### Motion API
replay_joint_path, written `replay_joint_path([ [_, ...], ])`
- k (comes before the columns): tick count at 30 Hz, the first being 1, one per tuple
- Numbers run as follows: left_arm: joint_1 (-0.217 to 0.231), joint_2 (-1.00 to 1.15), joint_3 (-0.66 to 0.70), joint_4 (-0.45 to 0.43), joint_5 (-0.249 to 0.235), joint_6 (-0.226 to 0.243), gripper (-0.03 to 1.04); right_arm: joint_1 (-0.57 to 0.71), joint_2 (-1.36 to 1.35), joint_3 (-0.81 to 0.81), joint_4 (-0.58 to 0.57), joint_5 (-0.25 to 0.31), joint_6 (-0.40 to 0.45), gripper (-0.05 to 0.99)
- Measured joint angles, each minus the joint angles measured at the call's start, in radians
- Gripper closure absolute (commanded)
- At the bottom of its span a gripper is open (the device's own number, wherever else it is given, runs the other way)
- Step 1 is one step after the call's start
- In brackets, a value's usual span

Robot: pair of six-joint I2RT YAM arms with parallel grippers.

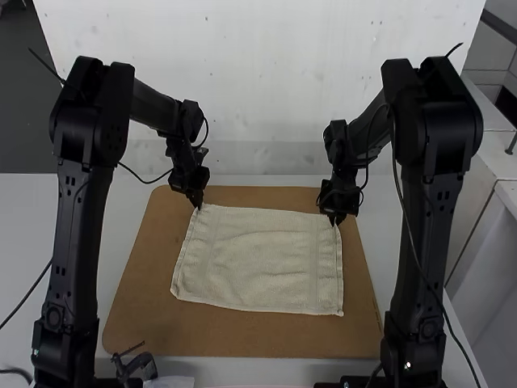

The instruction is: Fold the towel.

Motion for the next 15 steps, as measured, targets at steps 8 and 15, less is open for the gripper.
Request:
replay_joint_path([
  [8, 0.0, -0.002, 0.003, -0.006, -0.002, -0.043, 1.0, -0.001, -0.027, -0.045, 0.058, -0.003, -0.002, 0.92],
  [15, -0.009, -0.052, -0.018, -0.047, -0.006, -0.08, 1.0, -0.003, -0.04, -0.053, 0.083, -0.011, -0.003, 0.92],
])
